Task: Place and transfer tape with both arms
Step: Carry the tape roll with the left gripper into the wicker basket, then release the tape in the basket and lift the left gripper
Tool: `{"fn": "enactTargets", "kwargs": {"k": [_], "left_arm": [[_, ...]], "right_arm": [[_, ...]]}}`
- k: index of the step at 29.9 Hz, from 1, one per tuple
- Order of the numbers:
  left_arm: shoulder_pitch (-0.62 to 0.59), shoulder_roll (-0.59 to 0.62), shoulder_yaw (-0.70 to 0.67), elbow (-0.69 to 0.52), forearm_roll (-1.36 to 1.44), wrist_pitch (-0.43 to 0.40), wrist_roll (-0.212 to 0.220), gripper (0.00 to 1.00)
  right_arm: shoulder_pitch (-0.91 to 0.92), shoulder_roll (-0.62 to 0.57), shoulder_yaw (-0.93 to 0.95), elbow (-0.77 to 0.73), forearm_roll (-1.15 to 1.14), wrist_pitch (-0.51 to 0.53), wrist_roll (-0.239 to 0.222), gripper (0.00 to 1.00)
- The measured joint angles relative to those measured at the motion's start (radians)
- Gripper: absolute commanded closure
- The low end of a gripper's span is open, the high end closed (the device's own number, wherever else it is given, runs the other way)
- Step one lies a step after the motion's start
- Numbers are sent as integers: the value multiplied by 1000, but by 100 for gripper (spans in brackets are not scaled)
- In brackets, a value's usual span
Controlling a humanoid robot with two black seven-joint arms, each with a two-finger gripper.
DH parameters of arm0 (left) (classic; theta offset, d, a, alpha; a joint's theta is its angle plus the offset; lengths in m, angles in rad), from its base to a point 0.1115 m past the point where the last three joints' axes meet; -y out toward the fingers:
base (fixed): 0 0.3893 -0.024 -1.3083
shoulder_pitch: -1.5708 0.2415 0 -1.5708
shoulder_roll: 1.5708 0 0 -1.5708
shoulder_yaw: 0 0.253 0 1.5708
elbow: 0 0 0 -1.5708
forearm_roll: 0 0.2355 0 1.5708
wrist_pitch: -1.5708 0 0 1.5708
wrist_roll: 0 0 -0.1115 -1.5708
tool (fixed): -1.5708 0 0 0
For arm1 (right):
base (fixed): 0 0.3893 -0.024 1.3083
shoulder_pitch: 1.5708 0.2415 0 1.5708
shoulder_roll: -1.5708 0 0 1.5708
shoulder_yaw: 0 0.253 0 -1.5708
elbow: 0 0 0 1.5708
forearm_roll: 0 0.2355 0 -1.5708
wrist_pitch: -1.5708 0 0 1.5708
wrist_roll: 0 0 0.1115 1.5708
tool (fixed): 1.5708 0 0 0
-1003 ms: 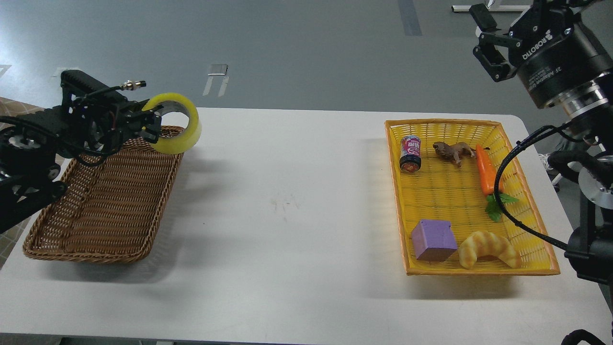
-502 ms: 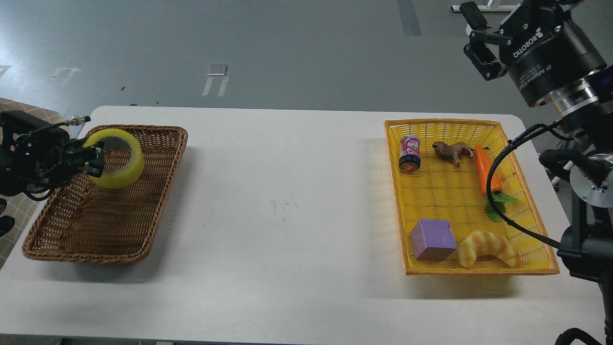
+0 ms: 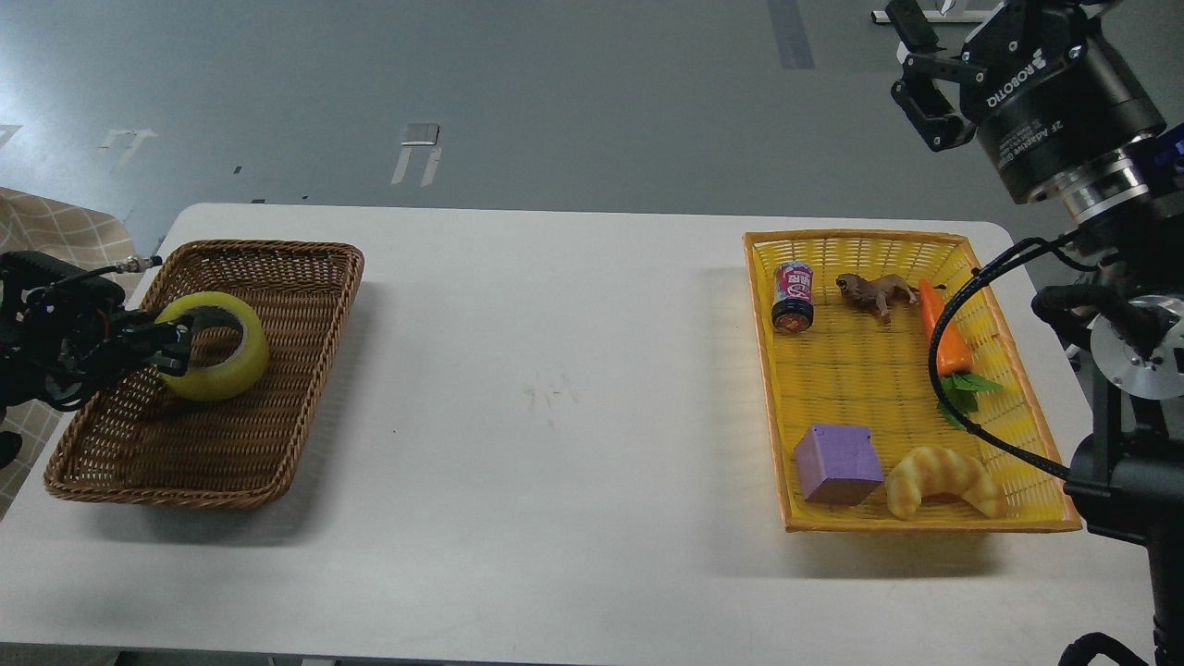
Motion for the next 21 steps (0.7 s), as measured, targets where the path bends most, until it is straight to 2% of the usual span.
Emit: {"fn": "enactTargets", "kwargs": {"k": [5,9,11,14,15,16,21], "left_arm": [[0,0,0,3,-8,-6,-34,99],[0,-4,0,6,-35,-8,-41,88],[0,-4,0,7,-55,-9,-42,77],[-6,-4,-1,7,-100,-16,-48,48],[-7,-4,-1,7,-119,-18,-54,37],[-7,-4,-2,7,-137,-18,-61,19],[-1,-32,-3,12,-190,-16,-75,11]], "right_arm": [[-9,1,0,0,0,-1,0,0],[-11,-4,5,0,0,-1,0,0],[-11,-6,5,0,0,-1,0,0],[-11,-7,5,0,0,-1,0,0],[-11,-7,4,0,0,-1,0,0],[-11,-7,4,0,0,-1,0,0],[-17,-7,2,0,0,-1,0,0]]}}
